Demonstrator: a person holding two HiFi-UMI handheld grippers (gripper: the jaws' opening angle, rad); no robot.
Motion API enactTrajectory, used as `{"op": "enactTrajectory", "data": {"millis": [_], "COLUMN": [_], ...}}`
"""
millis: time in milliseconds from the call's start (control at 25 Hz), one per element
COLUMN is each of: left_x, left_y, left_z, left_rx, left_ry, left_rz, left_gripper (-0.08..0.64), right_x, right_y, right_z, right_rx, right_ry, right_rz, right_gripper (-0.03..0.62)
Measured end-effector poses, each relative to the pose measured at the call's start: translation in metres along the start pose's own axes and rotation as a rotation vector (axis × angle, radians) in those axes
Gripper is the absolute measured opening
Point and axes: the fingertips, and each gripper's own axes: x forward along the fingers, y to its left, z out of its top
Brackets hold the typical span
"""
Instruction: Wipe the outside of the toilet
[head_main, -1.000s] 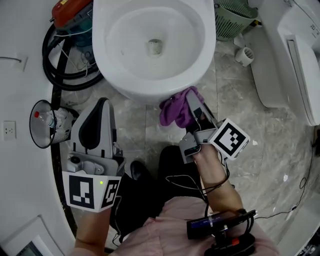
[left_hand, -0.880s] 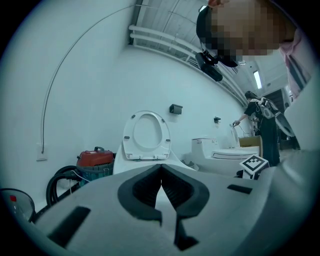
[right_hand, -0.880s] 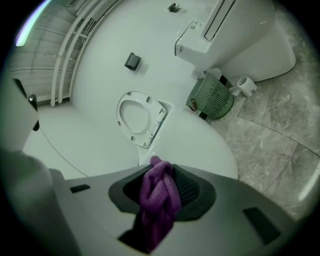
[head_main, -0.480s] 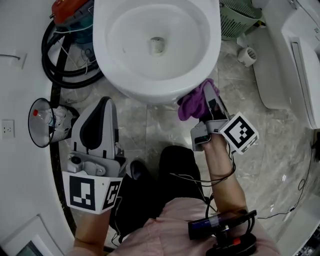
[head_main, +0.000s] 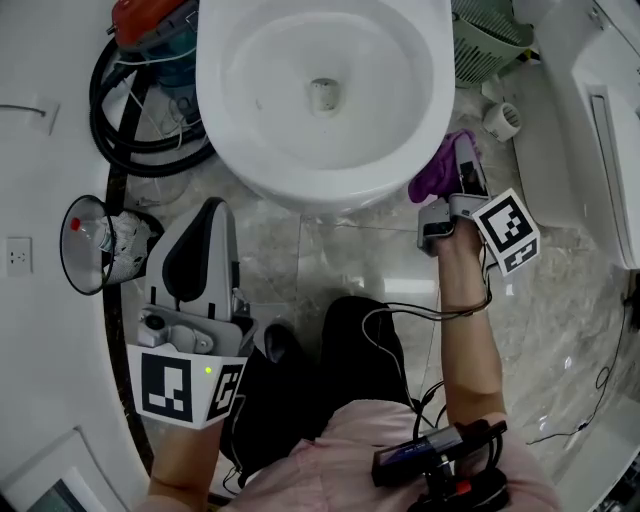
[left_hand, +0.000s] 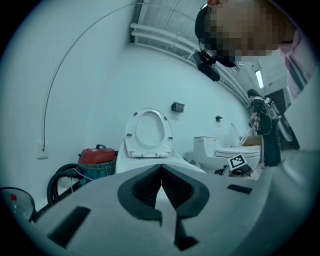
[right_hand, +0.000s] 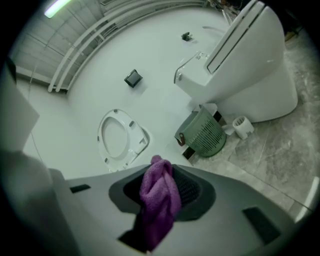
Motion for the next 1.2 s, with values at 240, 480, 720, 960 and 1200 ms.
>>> {"op": "enactTrajectory", "data": {"millis": [240, 480, 720, 960, 1200], "left_x": [-0.004, -0.015, -0.029, -0.045, -0.055], "left_y": [0.004, -0.002, 0.0, 0.011, 0.025], "left_z": [0.009, 0.019, 0.032, 0.041, 0.043], "left_rx": [-0.001, 0.001, 0.007, 0.016, 0.024], "left_ry": [-0.017, -0.049, -0.088, -0.111, -0.109], "left_rz": [0.015, 0.015, 0.022, 0.046, 0.077], "left_gripper": [0.008, 0.008, 0.008, 0.008, 0.008], "right_x": [-0.02, -0.056, -0.089, -0.108, -0.109], "right_y": [0.033, 0.099, 0.155, 0.199, 0.219], "right_z": [0.046, 0.059, 0.027, -0.052, -0.117], "right_rx": [-0.092, -0.178, -0.146, -0.135, -0.144], "right_ry": [-0.098, -0.119, -0.059, 0.105, 0.235], "right_rz": [0.047, 0.221, 0.344, 0.457, 0.501], "right_gripper": [0.107, 0.109, 0.11, 0.11, 0.11]}}
